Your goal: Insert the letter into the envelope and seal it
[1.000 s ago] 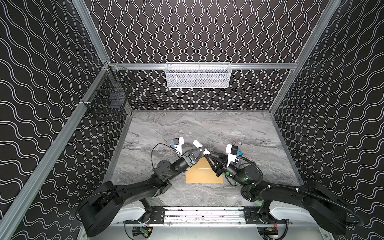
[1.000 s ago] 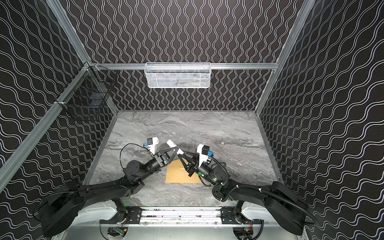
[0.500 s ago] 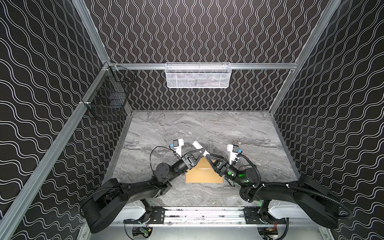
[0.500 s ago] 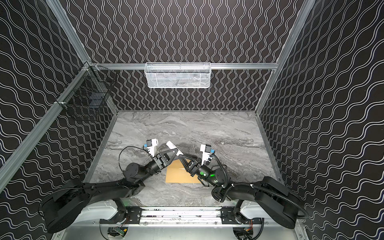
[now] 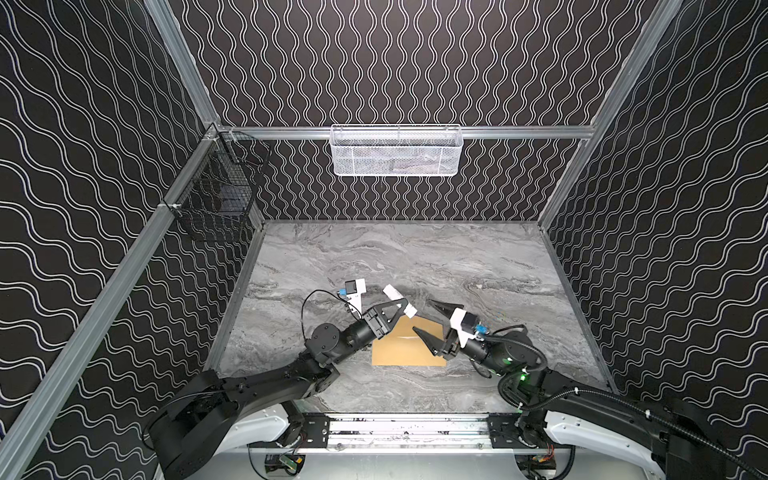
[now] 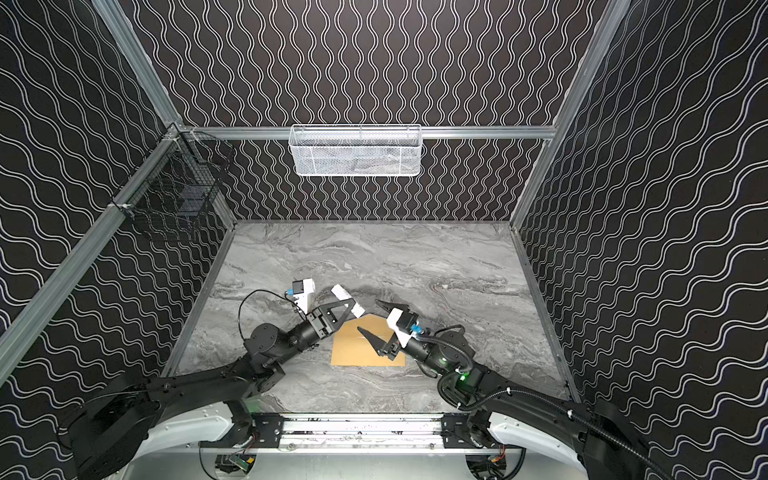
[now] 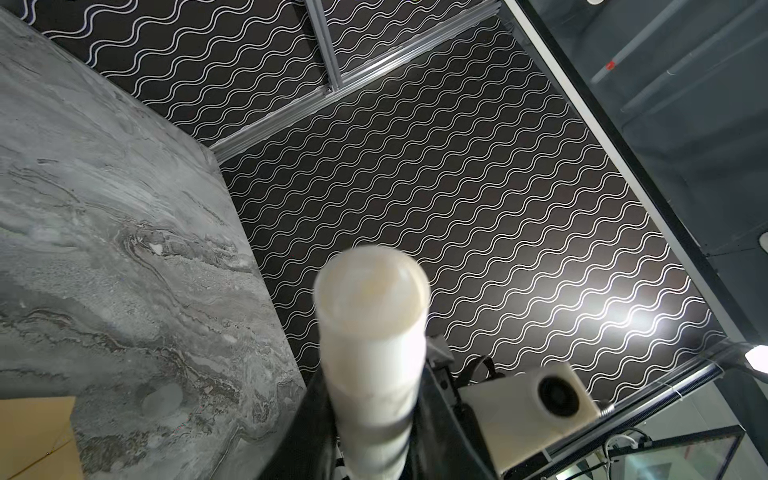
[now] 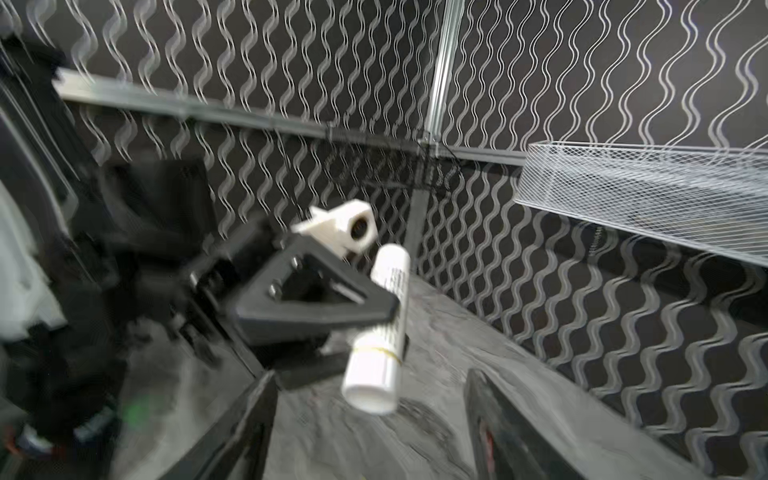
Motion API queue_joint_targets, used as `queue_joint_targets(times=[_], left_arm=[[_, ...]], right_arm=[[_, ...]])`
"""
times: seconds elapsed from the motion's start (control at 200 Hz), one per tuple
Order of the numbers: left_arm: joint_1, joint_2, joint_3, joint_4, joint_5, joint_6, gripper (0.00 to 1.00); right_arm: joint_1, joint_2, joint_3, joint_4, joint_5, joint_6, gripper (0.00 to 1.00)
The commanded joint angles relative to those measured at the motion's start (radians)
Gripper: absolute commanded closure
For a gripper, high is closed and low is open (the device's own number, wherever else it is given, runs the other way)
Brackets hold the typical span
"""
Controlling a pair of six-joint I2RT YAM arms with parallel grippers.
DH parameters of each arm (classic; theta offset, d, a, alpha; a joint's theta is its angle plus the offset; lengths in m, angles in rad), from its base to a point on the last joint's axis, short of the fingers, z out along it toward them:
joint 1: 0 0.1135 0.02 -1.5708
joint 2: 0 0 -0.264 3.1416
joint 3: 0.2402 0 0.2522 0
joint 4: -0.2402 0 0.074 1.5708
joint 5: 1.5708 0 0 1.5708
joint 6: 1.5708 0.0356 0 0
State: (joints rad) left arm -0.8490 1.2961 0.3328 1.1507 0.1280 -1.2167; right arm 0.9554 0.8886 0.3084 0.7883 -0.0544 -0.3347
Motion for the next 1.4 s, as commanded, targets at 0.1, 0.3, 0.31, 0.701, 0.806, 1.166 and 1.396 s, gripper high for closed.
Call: queue_joint_targets(times=[0.1,0.3,0.31,0.701,0.806,1.166,1.396], left_arm=[[0.001,0.017,0.017,0.016,0.009,0.015,1.0],[-0.001,0.047,0.011,0.063,0.015,0.002,1.0],[-0.001,0.049,0.011,0.066,0.015,0.001,1.0],[-0.005,0.042,0.007,0.066,0.006,0.003,1.0],[-0.005,0.04,0.006,0.064,0.005,0.005,1.0],[-0.009,0.067,0.005,0.107,0.012,-0.009,1.0],[-0.009,0.061,0.009,0.106,0.013,-0.001,1.0]], right_arm=[[0.014,0.025,-0.073,0.128,0.112,-0.46,0.31],[0.066,0.144,-0.088,0.368,0.192,-0.494,0.42],[0.068,0.151,-0.088,0.379,0.193,-0.494,0.42],[0.117,0.306,-0.032,0.561,0.245,-0.493,0.55],[0.118,0.306,-0.016,0.522,0.239,-0.476,0.62],[0.12,0.338,0.002,0.52,0.261,-0.43,0.73],[0.12,0.315,0.036,0.436,0.222,-0.16,0.77]])
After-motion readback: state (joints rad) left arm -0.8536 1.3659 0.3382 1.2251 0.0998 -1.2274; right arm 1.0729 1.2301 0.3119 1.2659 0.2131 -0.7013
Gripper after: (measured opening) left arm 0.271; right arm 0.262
